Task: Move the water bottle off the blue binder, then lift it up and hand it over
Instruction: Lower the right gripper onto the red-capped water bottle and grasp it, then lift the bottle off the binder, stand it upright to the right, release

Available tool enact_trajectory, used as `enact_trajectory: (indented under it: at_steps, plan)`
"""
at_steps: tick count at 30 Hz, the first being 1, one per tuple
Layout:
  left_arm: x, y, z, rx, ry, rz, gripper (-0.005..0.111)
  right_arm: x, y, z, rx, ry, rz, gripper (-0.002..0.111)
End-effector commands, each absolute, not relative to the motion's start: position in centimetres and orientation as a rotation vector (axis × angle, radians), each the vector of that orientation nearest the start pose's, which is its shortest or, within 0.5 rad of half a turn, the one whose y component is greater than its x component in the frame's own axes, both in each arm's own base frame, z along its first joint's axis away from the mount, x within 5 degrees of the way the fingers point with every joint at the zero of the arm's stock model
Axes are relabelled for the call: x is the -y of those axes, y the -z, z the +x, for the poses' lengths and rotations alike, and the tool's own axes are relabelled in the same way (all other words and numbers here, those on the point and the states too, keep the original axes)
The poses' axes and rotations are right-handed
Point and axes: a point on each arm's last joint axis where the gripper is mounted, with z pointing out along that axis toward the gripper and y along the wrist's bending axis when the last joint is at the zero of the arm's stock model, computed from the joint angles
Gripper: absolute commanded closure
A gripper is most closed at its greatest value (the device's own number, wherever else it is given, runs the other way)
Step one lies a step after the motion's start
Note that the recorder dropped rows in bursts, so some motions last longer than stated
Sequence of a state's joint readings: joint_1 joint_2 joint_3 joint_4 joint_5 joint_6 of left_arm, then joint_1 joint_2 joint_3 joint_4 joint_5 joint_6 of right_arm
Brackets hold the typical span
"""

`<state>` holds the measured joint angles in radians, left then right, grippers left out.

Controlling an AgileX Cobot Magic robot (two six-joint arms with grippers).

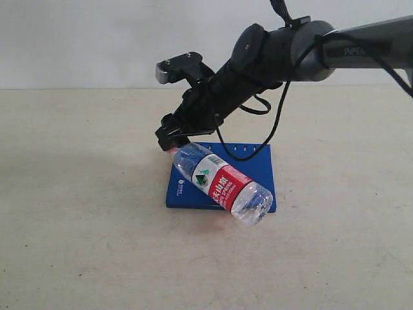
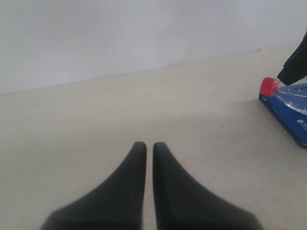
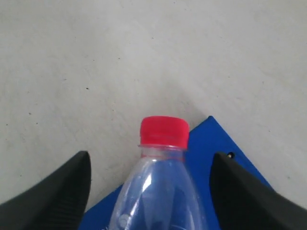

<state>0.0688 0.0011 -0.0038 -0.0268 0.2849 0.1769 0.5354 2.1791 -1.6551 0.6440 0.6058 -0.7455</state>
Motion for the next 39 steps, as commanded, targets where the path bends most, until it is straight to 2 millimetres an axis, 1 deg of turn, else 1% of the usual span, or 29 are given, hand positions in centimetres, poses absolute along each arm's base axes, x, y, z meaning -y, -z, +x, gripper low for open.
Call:
enact_trajectory:
  at_steps: [1,2,6,9,10,11,12,13,15,16,17,19,20,22,23,24,26,29,31,33,37,39]
  plan:
    - [-0.3,-18.8,5.5,-1.760,-0.150,0.087,0.102,-28.1,-18.2,39.6,-2.243,-0.550,-1.059,0.046]
    - [-0.3,-18.8,5.5,-1.760,-0.150,0.087,0.102,-28.2,-18.0,39.6,-2.246,-0.552,-1.058,0.046]
    - [-0.3,-18.8,5.5,-1.760,-0.150,0.087,0.102,-28.2,-15.7,39.9,-2.299,-0.531,-1.068,0.046]
    - [-0.3,-18.8,5.5,-1.760,-0.150,0.087,0.102,-28.2,-14.6,40.0,-2.316,-0.526,-1.068,0.047]
    - [-0.3,-18.8,5.5,-1.760,-0.150,0.087,0.102,-28.2,-14.6,40.1,-2.311,-0.521,-1.061,0.047]
    - [-0.3,-18.8,5.5,-1.760,-0.150,0.087,0.102,-28.2,-14.6,40.1,-2.310,-0.512,-1.069,0.052]
    - [-0.3,-18.8,5.5,-1.760,-0.150,0.087,0.102,-28.1,-14.5,40.0,-2.311,-0.503,-1.087,0.068]
    - [-0.3,-18.8,5.5,-1.760,-0.150,0.087,0.102,-28.1,-14.6,40.0,-2.311,-0.506,-1.089,0.078]
    - [-0.3,-18.8,5.5,-1.760,-0.150,0.087,0.102,-28.1,-15.0,39.9,-2.309,-0.507,-1.101,0.103]
    - [-0.3,-18.8,5.5,-1.760,-0.150,0.087,0.102,-27.7,-15.9,40.0,-2.286,-0.483,-1.114,0.108]
    - [-0.3,-18.8,5.5,-1.760,-0.150,0.087,0.102,-27.2,-16.8,40.1,-2.263,-0.448,-1.131,0.108]
    - [-0.3,-18.8,5.5,-1.760,-0.150,0.087,0.102,-25.1,-19.5,40.9,-2.233,-0.350,-1.104,0.108]
    - [-0.3,-18.8,5.5,-1.760,-0.150,0.087,0.102,-23.6,-20.9,41.5,-2.239,-0.308,-1.043,0.108]
    - [-0.3,-18.8,5.5,-1.760,-0.150,0.087,0.102,-19.7,-23.7,42.8,-2.240,-0.250,-0.899,0.108]
    - [-0.3,-18.8,5.5,-1.760,-0.150,0.087,0.102,-16.7,-25.1,43.6,-2.242,-0.224,-0.798,0.108]
    - [-0.3,-18.8,5.5,-1.760,-0.150,0.087,0.102,-15.2,-25.6,44.0,-2.245,-0.209,-0.752,0.108]
    - [-0.3,-18.8,5.5,-1.760,-0.150,0.087,0.102,-11.9,-26.0,44.8,-2.268,-0.179,-0.665,0.108]
    - [-0.3,-18.8,5.5,-1.762,-0.150,0.087,0.102,-8.3,-26.0,45.6,-2.291,-0.147,-0.578,0.108]
    - [-0.3,-18.8,5.5,-1.762,-0.150,0.087,0.102,-6.6,-26.5,45.8,-2.285,-0.161,-0.521,0.108]
    - [-0.3,-18.8,5.5,-1.762,-0.150,0.087,0.102,-5.6,-27.3,45.6,-2.269,-0.198,-0.502,0.108]
    - [-0.3,-18.8,5.5,-1.762,-0.150,0.087,0.102,-4.6,-28.9,45.0,-2.225,-0.238,-0.556,0.108]
    - [-0.3,-18.8,5.5,-1.762,-0.150,0.087,0.102,-4.6,-29.7,44.5,-2.219,-0.243,-0.564,0.108]
